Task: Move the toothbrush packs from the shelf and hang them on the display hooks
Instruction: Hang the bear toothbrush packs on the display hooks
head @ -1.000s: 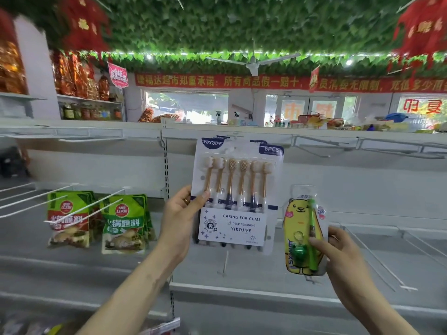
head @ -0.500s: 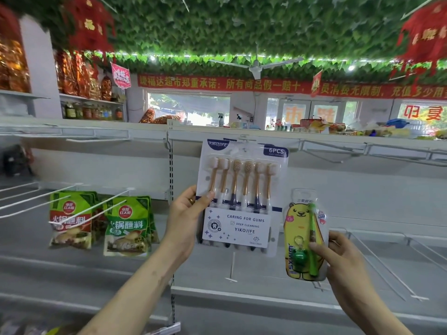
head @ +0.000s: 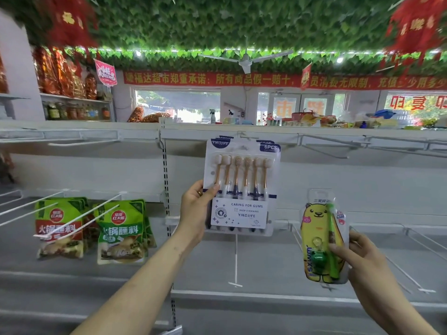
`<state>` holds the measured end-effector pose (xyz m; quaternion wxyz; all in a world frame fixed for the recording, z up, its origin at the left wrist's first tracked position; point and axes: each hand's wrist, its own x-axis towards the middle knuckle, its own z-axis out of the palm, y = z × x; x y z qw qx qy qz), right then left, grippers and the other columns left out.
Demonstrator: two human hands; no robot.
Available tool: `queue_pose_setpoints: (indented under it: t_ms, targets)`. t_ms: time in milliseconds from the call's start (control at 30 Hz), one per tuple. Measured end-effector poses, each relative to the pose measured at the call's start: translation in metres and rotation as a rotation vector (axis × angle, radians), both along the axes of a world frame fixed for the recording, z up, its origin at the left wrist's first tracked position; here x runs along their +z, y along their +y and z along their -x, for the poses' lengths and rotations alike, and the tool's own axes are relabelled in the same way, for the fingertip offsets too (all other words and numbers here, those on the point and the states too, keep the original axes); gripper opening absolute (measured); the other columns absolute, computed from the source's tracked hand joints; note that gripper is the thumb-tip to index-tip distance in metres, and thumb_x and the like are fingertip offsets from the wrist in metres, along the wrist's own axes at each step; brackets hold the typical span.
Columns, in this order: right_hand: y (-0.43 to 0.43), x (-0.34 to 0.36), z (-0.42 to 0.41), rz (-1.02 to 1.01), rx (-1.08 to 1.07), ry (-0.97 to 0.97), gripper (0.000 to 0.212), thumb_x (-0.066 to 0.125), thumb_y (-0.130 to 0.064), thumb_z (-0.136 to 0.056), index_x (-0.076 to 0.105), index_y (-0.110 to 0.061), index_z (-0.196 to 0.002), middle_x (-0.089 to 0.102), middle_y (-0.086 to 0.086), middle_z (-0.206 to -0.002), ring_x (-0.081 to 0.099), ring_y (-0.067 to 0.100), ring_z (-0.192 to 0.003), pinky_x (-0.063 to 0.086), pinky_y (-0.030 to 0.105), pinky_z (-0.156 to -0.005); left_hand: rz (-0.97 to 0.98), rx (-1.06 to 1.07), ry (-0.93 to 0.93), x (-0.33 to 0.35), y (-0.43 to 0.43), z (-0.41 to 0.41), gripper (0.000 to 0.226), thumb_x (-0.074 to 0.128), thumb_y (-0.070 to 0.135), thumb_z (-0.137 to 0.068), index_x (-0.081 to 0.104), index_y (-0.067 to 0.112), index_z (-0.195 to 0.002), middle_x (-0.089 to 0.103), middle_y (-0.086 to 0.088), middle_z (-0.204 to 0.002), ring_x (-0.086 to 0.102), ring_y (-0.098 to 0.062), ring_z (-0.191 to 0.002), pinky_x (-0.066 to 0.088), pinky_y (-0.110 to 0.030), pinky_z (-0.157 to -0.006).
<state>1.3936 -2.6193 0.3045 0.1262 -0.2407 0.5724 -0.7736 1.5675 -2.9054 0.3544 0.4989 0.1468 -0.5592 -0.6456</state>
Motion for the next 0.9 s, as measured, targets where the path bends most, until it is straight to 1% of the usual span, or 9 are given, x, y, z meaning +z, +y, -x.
queue_pose_setpoints:
  t_ms: [133,267,433,467,533,567,667,800,900]
  targets:
    - [0.007,-0.003,0.008,0.003,-0.018,-0.025,0.031,0.066,0.002,-0.093,0.062,-0.005,-0.123,0.079,0.012,-0.104,0.073,0.041,-0.104,0.059,0.058,-0.088,0.005,0.023,-0.020,0.003,-0.019,0.013,0.018,0.070,0.010,-0.098,0.073,0.006,-0.115,0.079,-0.019,-0.107,0.077,-0.030,-0.093,0.064,-0.045,-0.082]
    - [0.011,-0.001,0.011,0.001,-0.031,-0.019,0.043,0.075,-0.008,-0.077,0.063,-0.008,-0.118,0.079,0.013,-0.097,0.070,0.049,-0.107,0.053,0.069,-0.097,-0.037,0.026,0.012,0.003,-0.033,0.026,0.018,0.071,0.007,-0.097,0.072,0.002,-0.114,0.079,-0.016,-0.104,0.077,-0.025,-0.088,0.063,-0.035,-0.070]
    - [0.017,-0.006,0.017,-0.010,-0.042,0.022,0.099,0.103,-0.049,-0.033,0.064,-0.010,-0.115,0.079,0.013,-0.095,0.077,0.039,-0.092,0.061,0.058,-0.084,-0.042,0.014,0.042,-0.001,-0.033,0.036,0.023,0.069,0.006,-0.098,0.068,-0.005,-0.118,0.081,-0.010,-0.097,0.078,-0.018,-0.082,0.060,-0.026,-0.064]
    - [0.017,-0.007,0.018,-0.012,-0.044,0.024,0.086,0.101,-0.044,-0.046,0.064,-0.010,-0.115,0.079,0.013,-0.095,0.076,0.042,-0.095,0.060,0.058,-0.084,-0.041,0.010,0.048,-0.001,-0.033,0.038,0.023,0.069,0.006,-0.098,0.068,-0.005,-0.118,0.081,-0.009,-0.095,0.078,-0.017,-0.082,0.060,-0.026,-0.064]
    - [0.017,-0.006,0.021,0.006,-0.045,-0.002,0.040,0.082,-0.012,-0.081,0.063,-0.008,-0.117,0.079,0.013,-0.095,0.071,0.050,-0.104,0.057,0.061,-0.090,-0.042,0.010,0.063,-0.004,-0.033,0.041,0.022,0.068,0.004,-0.098,0.067,-0.007,-0.117,0.080,-0.006,-0.090,0.077,-0.014,-0.078,0.059,-0.023,-0.063]
    - [0.018,-0.006,0.023,-0.004,-0.052,-0.015,0.031,0.073,-0.002,-0.088,0.063,-0.008,-0.117,0.079,0.013,-0.095,0.070,0.050,-0.106,0.056,0.061,-0.092,-0.039,0.018,0.068,-0.005,-0.035,0.042,0.022,0.069,0.003,-0.098,0.066,-0.007,-0.116,0.079,-0.005,-0.087,0.076,-0.012,-0.076,0.058,-0.022,-0.062]
    - [0.017,-0.004,0.020,-0.027,-0.038,-0.002,0.032,0.072,-0.001,-0.088,0.063,-0.010,-0.118,0.079,0.014,-0.100,0.072,0.046,-0.103,0.056,0.063,-0.094,-0.006,0.055,0.058,-0.008,-0.043,0.046,0.023,0.072,0.004,-0.096,0.067,-0.011,-0.114,0.073,-0.002,-0.081,0.072,-0.007,-0.073,0.055,-0.017,-0.065]
    - [0.013,-0.003,0.018,-0.016,-0.020,0.016,0.061,0.084,-0.023,-0.062,0.064,-0.008,-0.118,0.078,0.016,-0.103,0.075,0.040,-0.097,0.059,0.055,-0.085,0.031,0.065,0.043,-0.008,-0.050,0.049,0.022,0.073,0.006,-0.096,0.066,-0.009,-0.110,0.071,-0.005,-0.083,0.070,-0.011,-0.076,0.056,-0.023,-0.071]
    - [0.010,-0.005,0.020,0.002,-0.013,0.019,0.042,0.080,-0.009,-0.076,0.064,-0.005,-0.114,0.078,0.015,-0.099,0.076,0.036,-0.092,0.062,0.046,-0.071,0.030,0.011,0.047,-0.008,-0.054,0.049,0.021,0.072,0.008,-0.097,0.068,-0.003,-0.114,0.075,-0.019,-0.102,0.075,-0.023,-0.090,0.062,-0.031,-0.074]
